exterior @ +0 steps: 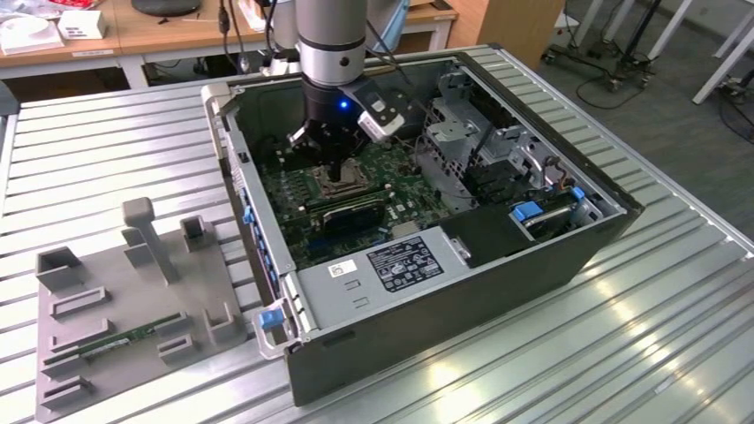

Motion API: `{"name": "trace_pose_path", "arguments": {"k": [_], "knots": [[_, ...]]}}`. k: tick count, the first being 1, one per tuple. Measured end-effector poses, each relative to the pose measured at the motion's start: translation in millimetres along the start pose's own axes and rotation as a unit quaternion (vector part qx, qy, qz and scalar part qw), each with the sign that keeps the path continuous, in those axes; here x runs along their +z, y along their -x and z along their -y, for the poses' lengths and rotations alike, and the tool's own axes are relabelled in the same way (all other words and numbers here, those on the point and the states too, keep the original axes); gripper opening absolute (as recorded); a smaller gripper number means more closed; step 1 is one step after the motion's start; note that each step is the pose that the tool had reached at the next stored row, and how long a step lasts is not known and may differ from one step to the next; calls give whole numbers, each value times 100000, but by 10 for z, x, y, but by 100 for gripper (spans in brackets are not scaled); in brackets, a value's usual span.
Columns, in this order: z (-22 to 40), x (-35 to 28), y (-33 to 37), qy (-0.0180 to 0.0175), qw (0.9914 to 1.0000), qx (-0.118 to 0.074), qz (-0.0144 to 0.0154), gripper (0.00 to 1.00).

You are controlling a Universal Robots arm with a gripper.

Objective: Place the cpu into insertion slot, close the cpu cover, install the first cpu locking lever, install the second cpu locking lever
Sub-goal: 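Install the second cpu locking lever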

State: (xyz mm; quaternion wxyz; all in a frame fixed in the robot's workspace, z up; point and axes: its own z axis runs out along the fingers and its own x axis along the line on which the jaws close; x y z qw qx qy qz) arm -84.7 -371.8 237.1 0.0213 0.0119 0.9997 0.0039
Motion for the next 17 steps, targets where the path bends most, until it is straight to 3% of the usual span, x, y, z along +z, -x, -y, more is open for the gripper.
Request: {"name": "trace_pose_path", "arguments": {"k": [8, 17], "knots": [[9, 35, -35, 0, 100000, 1, 1, 11], [12, 125, -82, -4, 100000, 0, -2, 11]]}}
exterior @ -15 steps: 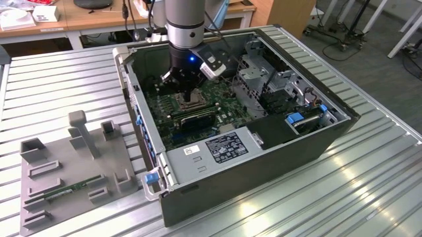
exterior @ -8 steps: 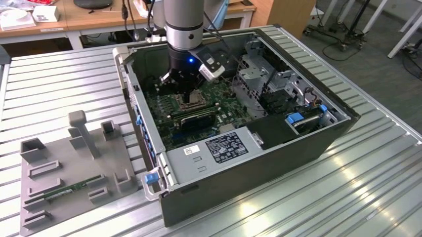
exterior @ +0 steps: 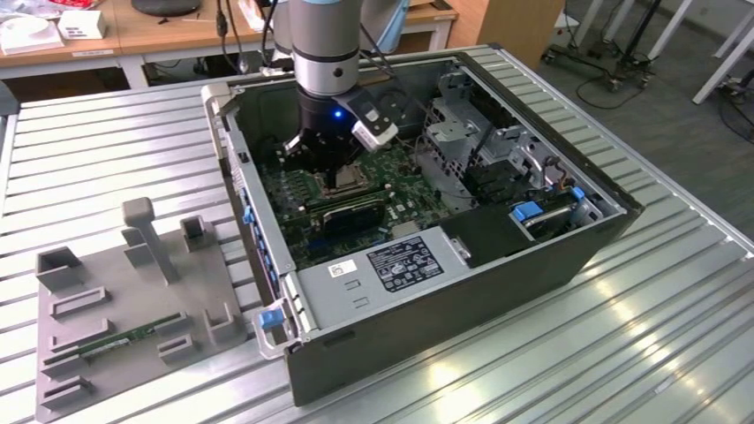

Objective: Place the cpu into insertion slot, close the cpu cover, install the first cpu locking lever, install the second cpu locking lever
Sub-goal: 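Install the second cpu locking lever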

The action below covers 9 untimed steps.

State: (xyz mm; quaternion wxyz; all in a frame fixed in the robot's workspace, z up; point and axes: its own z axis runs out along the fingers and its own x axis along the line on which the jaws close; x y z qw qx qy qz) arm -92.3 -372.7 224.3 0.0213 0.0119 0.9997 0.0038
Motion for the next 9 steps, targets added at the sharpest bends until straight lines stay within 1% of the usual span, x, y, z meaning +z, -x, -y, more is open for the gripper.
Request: {"name": "trace_pose_path", "arguments": {"k": [2, 9], "knots": [[0, 17, -8, -1, 100000, -2, 2, 11], [1, 40, -31, -1, 100000, 0, 1, 11]]}}
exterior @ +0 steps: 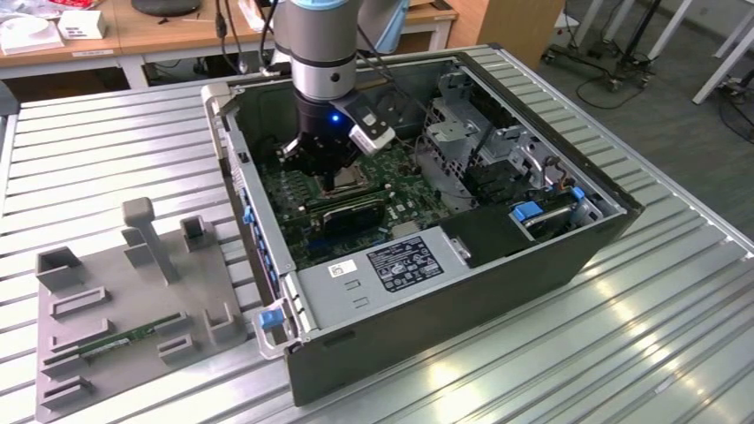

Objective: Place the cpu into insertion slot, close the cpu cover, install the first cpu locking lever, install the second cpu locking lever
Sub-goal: 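Install the second cpu locking lever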

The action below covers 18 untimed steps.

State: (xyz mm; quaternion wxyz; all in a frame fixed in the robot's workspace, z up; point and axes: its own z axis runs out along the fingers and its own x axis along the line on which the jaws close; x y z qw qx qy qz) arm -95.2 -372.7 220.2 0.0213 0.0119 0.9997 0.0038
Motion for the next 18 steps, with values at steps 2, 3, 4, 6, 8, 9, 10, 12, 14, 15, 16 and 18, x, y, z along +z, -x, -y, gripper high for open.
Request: {"name": "trace_pose_path", "arguments": {"k": [2, 3, 4, 6, 8, 9, 10, 12, 14, 15, 16, 18], "knots": [[0, 10, -9, 5, 100000, 1, 2, 11], [0, 16, -11, 2, 100000, 0, 0, 11], [0, 24, -13, 3, 100000, -4, 0, 11], [0, 46, -19, 3, 100000, 2, 1, 11], [1, 73, -27, 1, 100000, 1, 0, 11], [1, 82, -30, 3, 100000, 0, 1, 11], [2, 86, -31, -4, 100000, -3, -4, 11], [2, 86, -31, -14, 100000, -6, -10, 11], [1, 92, -32, 14, 100000, 2, 2, 11], [1, 95, -33, 24, 100000, 1, 5, 11], [2, 97, -34, 16, 100000, 1, 0, 11], [2, 100, -34, 8, 100000, -1, -5, 11]]}}
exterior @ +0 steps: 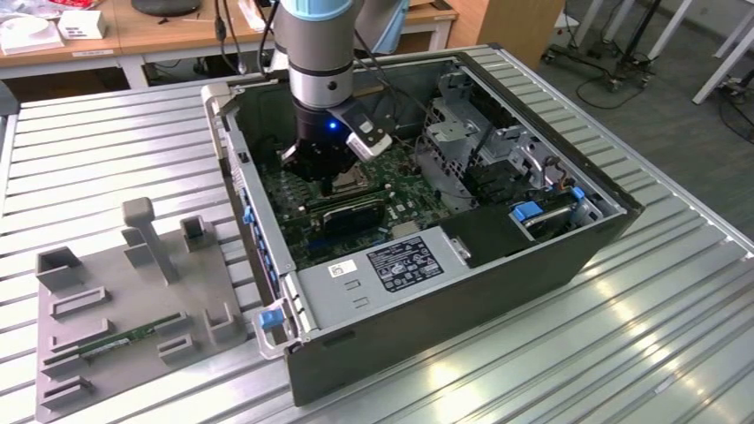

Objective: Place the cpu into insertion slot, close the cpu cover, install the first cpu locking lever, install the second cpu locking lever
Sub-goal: 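Install the second cpu locking lever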

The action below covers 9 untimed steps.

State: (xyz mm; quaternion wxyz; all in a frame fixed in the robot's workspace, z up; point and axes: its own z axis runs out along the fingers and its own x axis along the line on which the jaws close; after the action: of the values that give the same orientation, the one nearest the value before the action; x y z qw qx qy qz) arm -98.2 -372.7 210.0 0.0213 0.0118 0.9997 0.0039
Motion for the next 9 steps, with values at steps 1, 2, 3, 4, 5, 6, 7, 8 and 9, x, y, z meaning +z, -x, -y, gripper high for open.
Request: {"name": "trace_pose_path", "arguments": {"k": [1, 2, 3, 4, 5, 6, 7, 8, 9], "knots": [[0, 4, -1, 14, 100000, 1, 7, 11], [-1, 9, -3, 18, 100000, 6, 11, 11], [-1, 15, -7, 14, 100000, 9, 8, 11], [0, 20, -12, 9, 100000, 5, 4, 11], [0, 25, -17, 9, 100000, 2, 5, 11], [-1, 30, -22, 9, 100000, 4, 5, 11], [-1, 34, -26, 7, 100000, 3, 4, 11], [-1, 37, -29, 3, 100000, 1, -2, 11], [-1, 40, -30, 9, 100000, -2, 3, 11]]}}
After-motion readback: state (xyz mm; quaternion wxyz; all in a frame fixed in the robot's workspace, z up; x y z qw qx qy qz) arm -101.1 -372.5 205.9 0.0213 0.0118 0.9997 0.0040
